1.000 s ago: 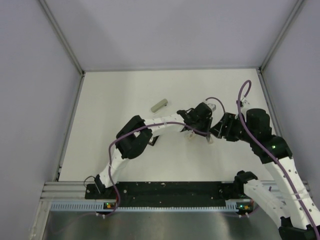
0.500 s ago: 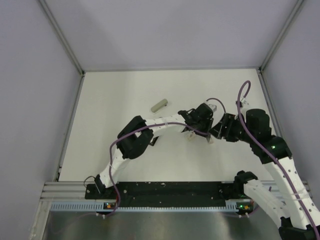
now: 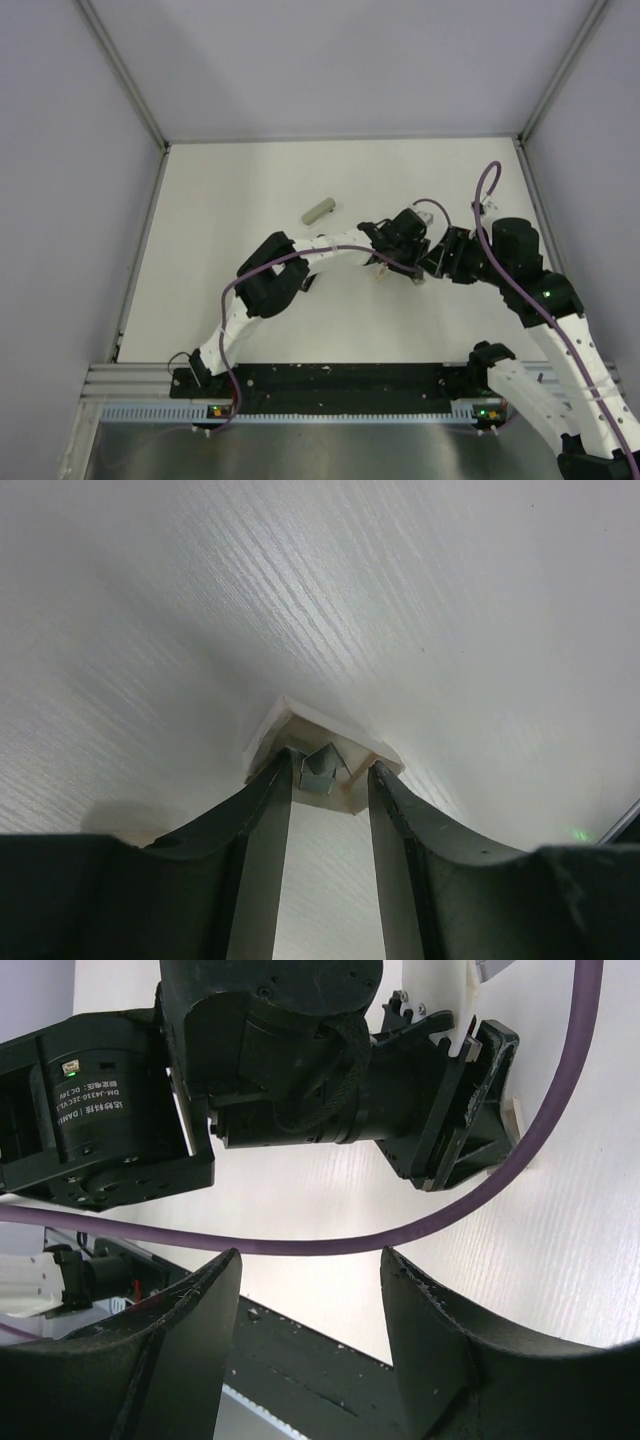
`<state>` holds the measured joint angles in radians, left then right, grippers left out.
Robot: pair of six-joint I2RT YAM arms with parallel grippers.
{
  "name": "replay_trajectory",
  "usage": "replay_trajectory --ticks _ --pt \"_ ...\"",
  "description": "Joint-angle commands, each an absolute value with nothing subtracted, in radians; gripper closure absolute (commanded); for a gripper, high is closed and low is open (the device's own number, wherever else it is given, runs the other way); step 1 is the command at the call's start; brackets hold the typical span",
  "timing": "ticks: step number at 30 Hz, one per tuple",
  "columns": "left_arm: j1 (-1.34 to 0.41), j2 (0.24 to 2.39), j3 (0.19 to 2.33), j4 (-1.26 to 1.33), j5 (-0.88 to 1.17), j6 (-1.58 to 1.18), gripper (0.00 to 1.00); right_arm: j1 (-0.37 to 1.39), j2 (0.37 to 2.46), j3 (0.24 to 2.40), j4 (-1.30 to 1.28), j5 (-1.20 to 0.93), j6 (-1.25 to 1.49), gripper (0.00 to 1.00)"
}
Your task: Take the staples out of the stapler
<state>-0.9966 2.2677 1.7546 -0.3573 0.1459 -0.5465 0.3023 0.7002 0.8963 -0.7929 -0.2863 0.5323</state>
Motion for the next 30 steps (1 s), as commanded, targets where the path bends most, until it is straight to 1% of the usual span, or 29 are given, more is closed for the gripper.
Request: replay_trajectory --ticks 1,3,7,25,30 --pt "-1.0 2.249 1.79 -0.339 0.144 -0.532 0.55 0.291 0.689 0.89 -0.759 -0.296 0.523 0.41" --pt "-1.0 2.244 1.789 -0.341 0.144 -0.532 0.51 0.293 0.689 0.887 -0.758 -0.296 0.523 0.41" --pt "-1.0 2.235 1.79 -0.334 0.15 -0.534 0.5 0.291 0.686 0.882 -0.756 -0.299 0.523 0.41" --pt "-1.003 2.143 1.781 -0.324 0.16 -0.535 0.49 0.291 0.684 0.917 -0.753 -0.333 0.549 0.41" --pt "-1.002 2.099 1.749 -0.33 0.115 -0.522 0.48 0.291 0.681 0.937 -0.764 -0.331 0.552 0.41"
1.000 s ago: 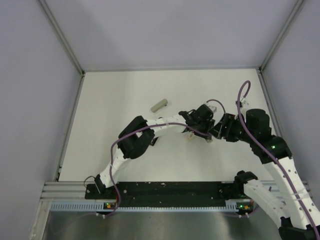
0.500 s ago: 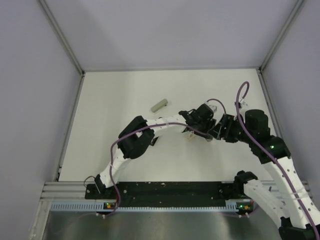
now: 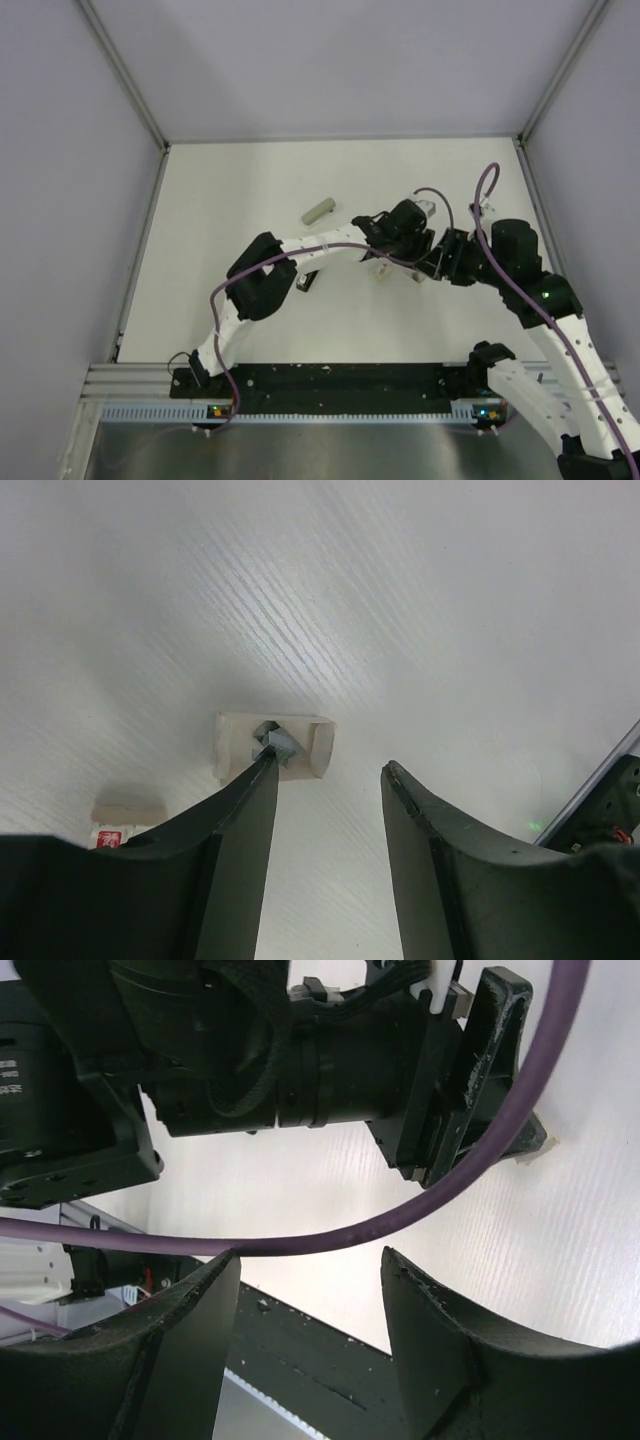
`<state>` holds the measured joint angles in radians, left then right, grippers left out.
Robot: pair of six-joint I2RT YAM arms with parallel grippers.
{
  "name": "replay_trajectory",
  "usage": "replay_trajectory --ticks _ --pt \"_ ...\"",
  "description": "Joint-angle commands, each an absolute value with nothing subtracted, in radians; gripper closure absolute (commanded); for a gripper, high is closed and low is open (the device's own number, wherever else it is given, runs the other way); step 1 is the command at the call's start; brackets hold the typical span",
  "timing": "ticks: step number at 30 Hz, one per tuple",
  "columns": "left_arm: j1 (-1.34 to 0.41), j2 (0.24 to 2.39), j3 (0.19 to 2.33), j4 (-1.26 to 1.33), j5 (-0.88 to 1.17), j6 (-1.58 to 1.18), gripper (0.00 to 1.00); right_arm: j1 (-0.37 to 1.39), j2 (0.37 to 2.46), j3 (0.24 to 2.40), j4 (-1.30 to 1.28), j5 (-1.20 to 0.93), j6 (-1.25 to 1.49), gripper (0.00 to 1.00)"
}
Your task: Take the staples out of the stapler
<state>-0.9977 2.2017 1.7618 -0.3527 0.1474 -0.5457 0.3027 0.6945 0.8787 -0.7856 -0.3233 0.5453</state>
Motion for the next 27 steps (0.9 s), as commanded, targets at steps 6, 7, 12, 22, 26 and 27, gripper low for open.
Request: replay_trajectory --ticks 6,7,12,22,26,27 --pt "-1.0 2.042 1.698 -0.308 0.063 -0.494 0.48 0.293 0.69 0.953 -0.781 -0.308 0.546 0.41" --pt "-1.002 2.04 1.695 -0.304 0.069 -0.498 0.48 0.291 0.69 0.953 -0.781 -0.31 0.548 0.41" --pt "-1.002 2.057 1.666 -0.269 0.118 -0.523 0.48 0.291 0.69 0.946 -0.781 -0.31 0.549 0.41" --pt "-1.002 2.164 1.727 -0.274 0.173 -0.543 0.48 0.291 0.681 0.933 -0.779 -0.314 0.545 0.41" --pt "-1.002 2.19 1.738 -0.293 0.172 -0.552 0.51 0.291 0.68 0.931 -0.779 -0.314 0.54 0.4" --pt "-1.002 2.194 1.736 -0.298 0.169 -0.554 0.51 0.293 0.68 0.931 -0.779 -0.313 0.538 0.41"
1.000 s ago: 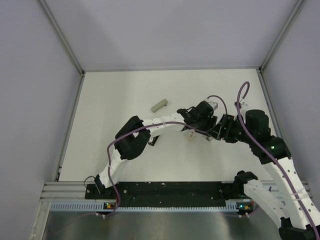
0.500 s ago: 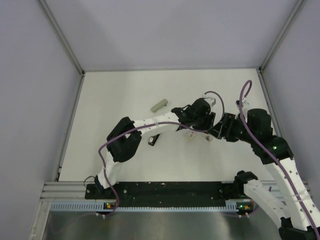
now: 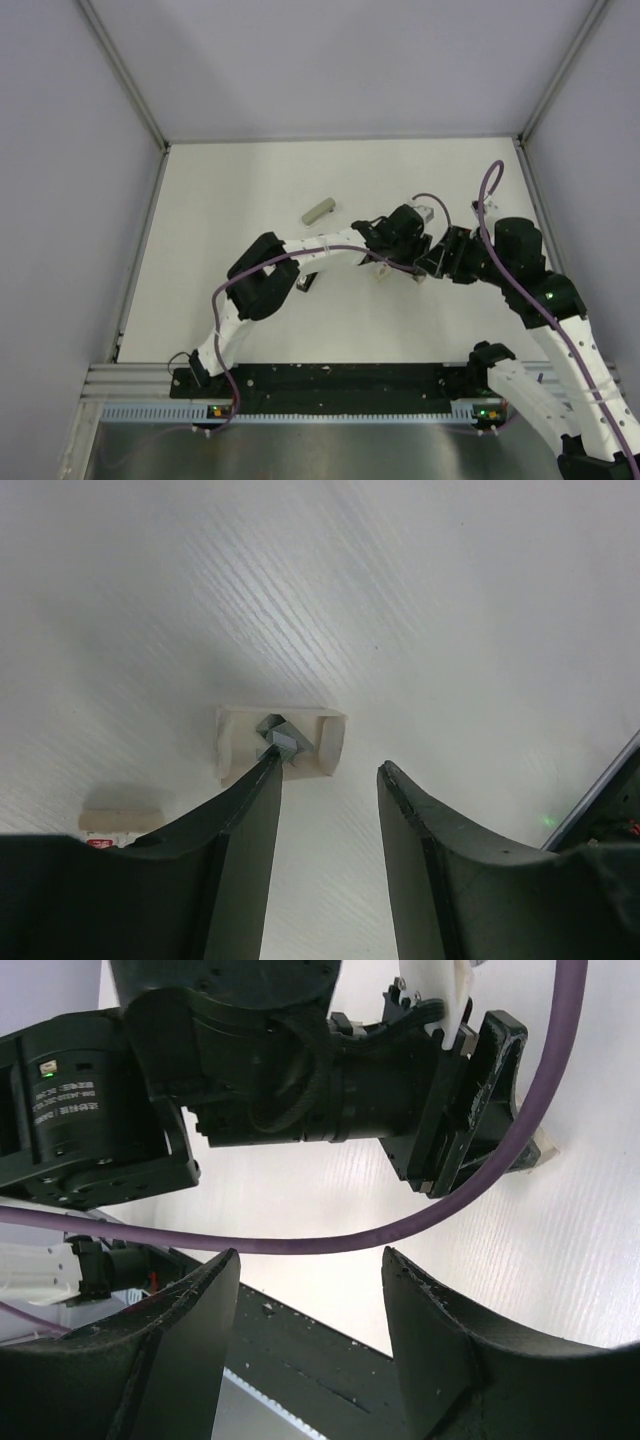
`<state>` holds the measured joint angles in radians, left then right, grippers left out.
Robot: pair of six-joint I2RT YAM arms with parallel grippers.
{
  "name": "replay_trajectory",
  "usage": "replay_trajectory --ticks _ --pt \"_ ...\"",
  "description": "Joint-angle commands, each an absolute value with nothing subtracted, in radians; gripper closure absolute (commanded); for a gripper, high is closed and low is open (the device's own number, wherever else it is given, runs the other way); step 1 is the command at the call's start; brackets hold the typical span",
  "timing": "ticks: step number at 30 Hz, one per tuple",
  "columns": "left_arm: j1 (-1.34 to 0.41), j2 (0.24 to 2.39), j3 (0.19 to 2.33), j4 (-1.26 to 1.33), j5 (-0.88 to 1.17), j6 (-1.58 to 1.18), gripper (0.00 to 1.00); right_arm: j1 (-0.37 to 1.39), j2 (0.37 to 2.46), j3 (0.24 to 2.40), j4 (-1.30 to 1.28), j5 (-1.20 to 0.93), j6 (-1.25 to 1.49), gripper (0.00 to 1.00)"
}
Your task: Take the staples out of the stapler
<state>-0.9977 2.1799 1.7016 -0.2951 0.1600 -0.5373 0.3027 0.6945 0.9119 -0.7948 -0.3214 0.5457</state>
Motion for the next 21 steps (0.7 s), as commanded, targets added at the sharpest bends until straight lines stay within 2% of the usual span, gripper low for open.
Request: replay_trajectory --ticks 1,4,6,11,12,17,18,21 --pt "-1.002 2.197 1.735 -0.301 0.164 -0.555 0.52 0.293 0.678 0.93 -0.779 -0.311 0.538 0.41" --pt "-1.0 2.201 1.73 -0.308 0.152 -0.555 0.56 0.293 0.678 0.923 -0.776 -0.308 0.537 0.41" --pt "-1.002 2.2 1.729 -0.31 0.152 -0.555 0.64 0.291 0.678 0.922 -0.772 -0.313 0.534 0.41" --pt "-1.002 2.195 1.729 -0.314 0.155 -0.552 0.97 0.291 0.68 0.913 -0.769 -0.314 0.535 0.4" --pt "-1.002 2.195 1.729 -0.314 0.155 -0.551 1.0 0.291 0.678 0.913 -0.767 -0.314 0.538 0.4" --pt "-1.002 2.192 1.726 -0.328 0.155 -0.548 1.0 0.291 0.677 0.904 -0.764 -0.316 0.54 0.4" --pt "-1.002 2.192 1.726 -0.336 0.155 -0.548 0.97 0.291 0.676 0.904 -0.764 -0.319 0.54 0.4" --pt "-1.002 2.18 1.717 -0.353 0.141 -0.546 0.73 0.291 0.675 0.902 -0.762 -0.321 0.541 0.4"
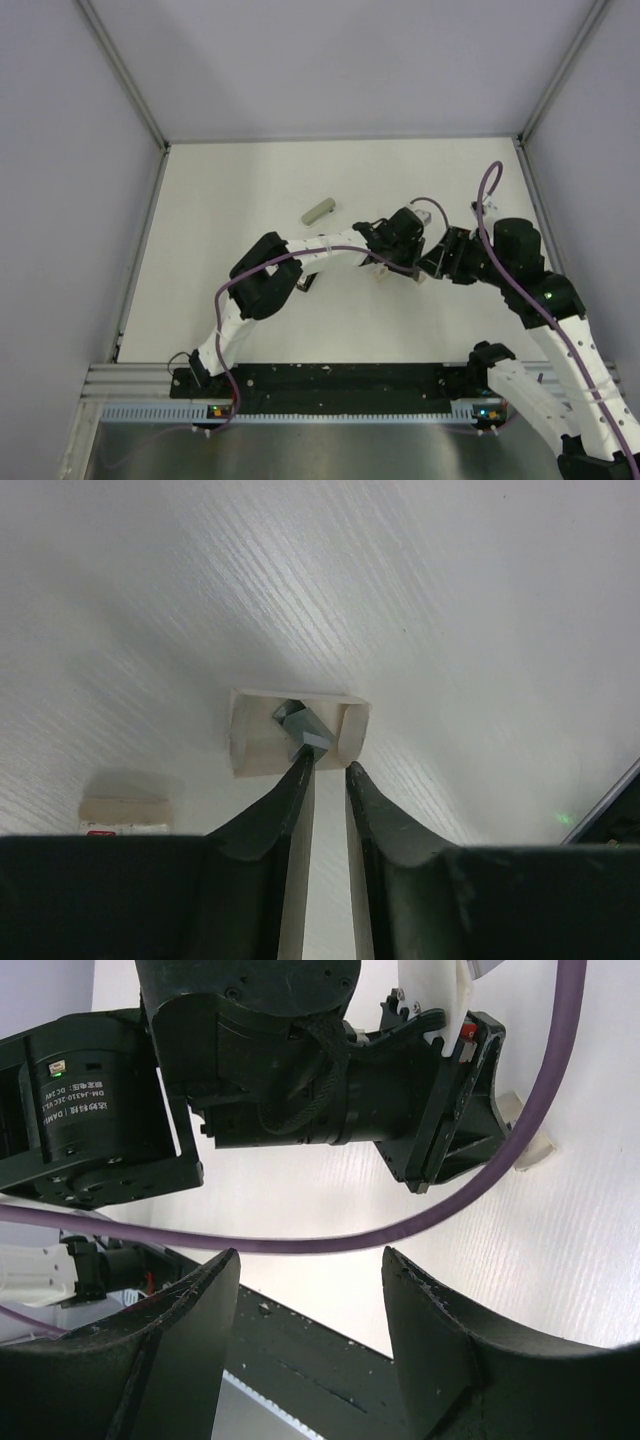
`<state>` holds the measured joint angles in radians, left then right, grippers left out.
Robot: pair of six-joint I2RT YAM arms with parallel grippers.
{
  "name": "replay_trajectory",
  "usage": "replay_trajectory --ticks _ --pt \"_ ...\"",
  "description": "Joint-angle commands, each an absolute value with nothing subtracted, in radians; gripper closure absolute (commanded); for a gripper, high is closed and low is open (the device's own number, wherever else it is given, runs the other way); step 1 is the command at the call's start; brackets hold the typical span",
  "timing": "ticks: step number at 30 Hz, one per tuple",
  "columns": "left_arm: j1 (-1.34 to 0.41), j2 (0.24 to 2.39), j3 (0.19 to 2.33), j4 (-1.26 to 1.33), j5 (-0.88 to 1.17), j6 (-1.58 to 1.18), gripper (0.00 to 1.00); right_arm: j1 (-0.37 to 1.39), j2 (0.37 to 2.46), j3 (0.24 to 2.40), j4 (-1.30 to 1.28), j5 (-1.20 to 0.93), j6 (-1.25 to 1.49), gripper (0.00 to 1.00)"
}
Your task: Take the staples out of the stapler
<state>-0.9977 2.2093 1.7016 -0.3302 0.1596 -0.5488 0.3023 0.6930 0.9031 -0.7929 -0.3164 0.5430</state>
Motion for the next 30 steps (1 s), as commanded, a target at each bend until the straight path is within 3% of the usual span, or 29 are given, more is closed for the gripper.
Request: replay_trajectory --ticks 1,3,7,9,11,14,16,17,19,20,24,30 --pt "-1.002 2.175 1.71 -0.357 0.134 -0.545 0.71 0.291 0.676 0.899 -0.761 -0.322 0.541 0.4" --pt "-1.002 2.169 1.698 -0.357 0.127 -0.537 1.0 0.291 0.676 0.897 -0.756 -0.327 0.545 0.4" --pt "-1.002 2.169 1.695 -0.365 0.127 -0.535 1.0 0.291 0.673 0.89 -0.752 -0.333 0.549 0.4" --pt "-1.002 2.175 1.701 -0.376 0.124 -0.541 0.86 0.291 0.672 0.888 -0.752 -0.336 0.552 0.4" --pt "-1.002 2.172 1.701 -0.373 0.13 -0.537 1.0 0.291 0.67 0.888 -0.752 -0.337 0.551 0.4" --pt "-1.0 2.164 1.698 -0.367 0.127 -0.537 1.0 0.291 0.669 0.887 -0.75 -0.339 0.552 0.4" --pt "-1.0 2.171 1.713 -0.393 0.111 -0.538 0.77 0.293 0.669 0.885 -0.752 -0.341 0.552 0.4" --pt "-1.0 2.169 1.712 -0.393 0.117 -0.532 0.79 0.293 0.669 0.885 -0.75 -0.341 0.552 0.4" --pt "-1.0 2.148 1.685 -0.371 0.124 -0.532 0.96 0.291 0.666 0.884 -0.75 -0.339 0.552 0.4" --pt "-1.002 2.131 1.663 -0.344 0.124 -0.535 0.98 0.293 0.667 0.882 -0.75 -0.339 0.552 0.4" --pt "-1.0 2.1 1.634 -0.313 0.127 -0.529 0.91 0.293 0.666 0.884 -0.749 -0.339 0.554 0.4" --pt "-1.0 2.028 1.563 -0.229 0.149 -0.528 0.91 0.293 0.667 0.92 -0.761 -0.344 0.551 0.4"
